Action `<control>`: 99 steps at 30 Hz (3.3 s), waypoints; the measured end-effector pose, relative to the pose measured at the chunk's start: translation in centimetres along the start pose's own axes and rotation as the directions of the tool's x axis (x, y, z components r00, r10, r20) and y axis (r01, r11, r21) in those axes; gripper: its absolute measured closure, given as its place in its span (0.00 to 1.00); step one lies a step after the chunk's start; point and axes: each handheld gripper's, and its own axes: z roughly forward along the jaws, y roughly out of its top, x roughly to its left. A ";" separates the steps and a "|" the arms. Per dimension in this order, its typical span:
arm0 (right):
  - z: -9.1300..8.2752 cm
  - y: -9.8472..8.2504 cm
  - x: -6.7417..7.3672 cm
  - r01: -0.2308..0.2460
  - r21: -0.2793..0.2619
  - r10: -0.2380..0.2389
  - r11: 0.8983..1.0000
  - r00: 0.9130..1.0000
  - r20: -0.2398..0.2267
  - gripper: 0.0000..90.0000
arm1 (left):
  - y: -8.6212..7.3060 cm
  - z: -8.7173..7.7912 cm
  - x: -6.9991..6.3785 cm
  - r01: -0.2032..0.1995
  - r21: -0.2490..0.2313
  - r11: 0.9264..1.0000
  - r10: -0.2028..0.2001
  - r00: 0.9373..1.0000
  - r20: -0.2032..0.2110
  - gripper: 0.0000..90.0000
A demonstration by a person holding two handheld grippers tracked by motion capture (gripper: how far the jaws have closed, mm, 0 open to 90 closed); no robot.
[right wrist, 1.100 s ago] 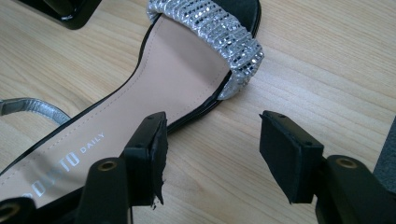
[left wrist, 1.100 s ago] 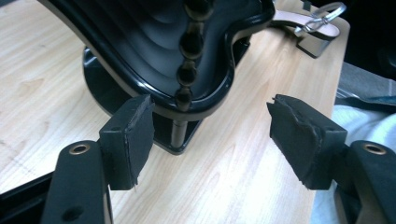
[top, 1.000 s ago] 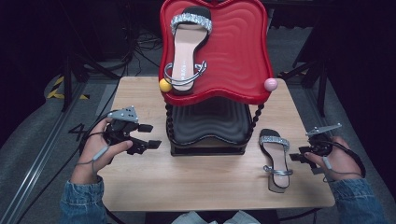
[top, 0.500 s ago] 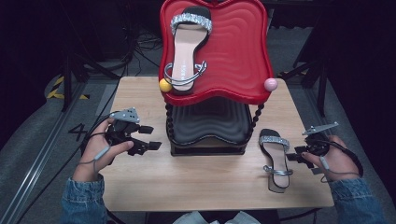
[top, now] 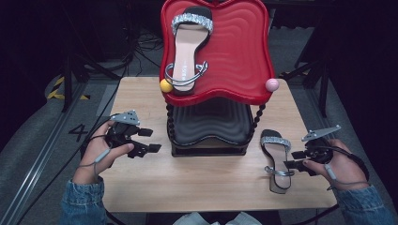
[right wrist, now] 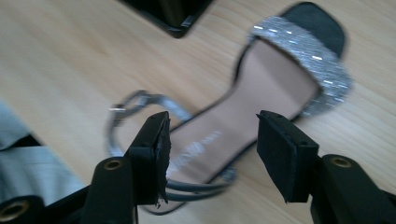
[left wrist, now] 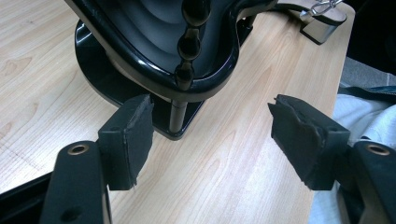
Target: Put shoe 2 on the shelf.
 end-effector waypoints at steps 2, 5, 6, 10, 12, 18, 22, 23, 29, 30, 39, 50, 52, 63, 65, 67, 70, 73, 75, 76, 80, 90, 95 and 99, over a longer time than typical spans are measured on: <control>0.2 0.2 0.8 0.029 -0.001 -0.029 1.000 0.999 -0.039 0.49 | 0.0 0.0 -0.1 0.011 -0.001 1.000 -0.011 1.000 0.004 0.33; 0.9 0.5 1.4 0.066 0.020 -0.065 0.998 0.997 -0.048 0.49 | -0.1 0.0 0.0 0.004 0.003 1.000 -0.004 1.000 0.005 0.33; 1.2 0.6 1.4 0.073 0.026 -0.072 0.997 0.996 -0.050 0.50 | -0.1 0.0 0.0 0.000 0.004 1.000 0.000 1.000 0.003 0.33; 2.6 0.6 1.6 0.094 0.066 -0.090 0.993 0.994 -0.069 0.52 | -0.2 0.2 0.2 0.009 0.012 1.000 -0.009 1.000 0.010 0.33; 2.9 0.5 1.7 0.110 0.084 -0.103 0.990 0.991 -0.085 0.53 | -0.2 0.2 0.2 0.009 0.011 1.000 -0.009 1.000 0.007 0.33; 2.3 0.6 2.2 0.111 0.046 -0.107 0.993 0.991 -0.084 0.52 | -0.2 0.4 0.2 0.007 0.007 1.000 -0.007 1.000 0.008 0.33; 1.3 0.7 2.6 0.113 0.020 -0.111 0.993 0.989 -0.100 0.50 | -0.2 0.5 0.2 0.007 0.013 1.000 -0.007 1.000 0.011 0.33; 1.3 0.7 2.8 0.119 0.028 -0.116 0.993 0.988 -0.103 0.50 | -0.2 0.5 0.2 0.007 0.020 1.000 -0.007 1.000 0.011 0.33; 2.2 0.4 3.0 0.149 0.098 -0.138 0.984 0.984 -0.109 0.64 | -0.2 0.5 0.3 0.011 0.019 1.000 -0.011 1.000 0.012 0.33; 2.4 0.3 2.8 0.148 0.125 -0.136 0.981 0.986 -0.099 0.71 | -0.3 0.5 0.3 0.011 0.019 1.000 -0.012 1.000 0.012 0.33; -0.1 1.0 1.7 0.110 0.078 -0.108 0.991 0.994 -0.023 0.96 | -0.4 0.6 0.4 0.022 0.016 1.000 -0.022 1.000 0.008 0.33; -3.0 0.2 -1.3 -0.005 0.026 0.003 1.000 0.997 0.081 0.96 | -0.3 0.6 0.4 0.018 0.025 1.000 -0.018 1.000 0.011 0.33; -3.1 -0.3 -1.9 -0.034 0.033 0.031 0.999 0.994 0.103 0.95 | -0.3 0.6 0.5 0.014 0.027 1.000 -0.015 1.000 0.011 0.33; -3.1 -1.1 -2.9 -0.103 0.017 0.101 0.995 0.991 0.084 0.76 | -0.4 0.6 0.5 0.025 0.019 0.999 -0.025 1.000 0.008 0.33; -3.5 -0.8 -2.7 -0.106 0.001 0.106 0.994 0.991 0.081 0.67 | -0.4 0.6 0.5 0.031 0.016 0.999 -0.031 0.999 0.007 0.33; -3.8 -0.4 -2.5 -0.103 -0.047 0.107 0.994 0.990 0.088 0.55 | -0.5 0.6 0.5 0.036 0.015 0.999 -0.036 0.999 0.006 0.33; -3.4 0.1 -2.5 -0.123 -0.061 0.128 0.991 0.988 0.088 0.46 | -0.6 0.4 0.5 0.031 0.021 0.999 -0.031 1.000 0.004 0.33; -1.9 0.5 -2.8 -0.130 -0.022 0.131 0.991 0.987 0.094 0.38 | -0.8 0.3 0.5 0.038 0.016 0.999 -0.038 0.999 -0.001 0.33; -0.5 0.6 -3.2 -0.139 0.016 0.137 0.990 0.986 0.099 0.38 | -1.0 0.1 0.5 0.050 0.017 0.999 -0.050 0.999 0.000 0.33; -0.1 0.7 -3.3 -0.149 0.023 0.146 0.989 0.984 0.100 0.37 | -1.0 0.0 0.5 0.045 0.017 0.999 -0.045 0.999 -0.010 0.33; 2.0 0.8 -4.2 -0.183 0.074 0.174 0.980 0.978 0.117 0.34 | -1.4 -0.3 0.5 0.056 0.012 0.998 -0.055 0.998 -0.017 0.33; 6.3 0.7 -5.2 -0.228 0.202 0.200 0.953 0.968 0.149 0.29 | -2.0 -0.9 0.8 0.077 0.007 0.997 -0.077 0.997 -0.033 0.33; 7.5 0.5 -5.4 -0.223 0.263 0.188 0.939 0.970 0.152 0.28 | -1.9 -0.9 1.3 0.083 0.008 0.997 -0.083 0.995 -0.048 0.33; 8.3 0.5 -5.4 -0.202 0.311 0.162 0.929 0.975 0.150 0.35 | -1.9 -0.9 1.8 0.083 0.006 0.997 -0.083 0.995 -0.052 0.33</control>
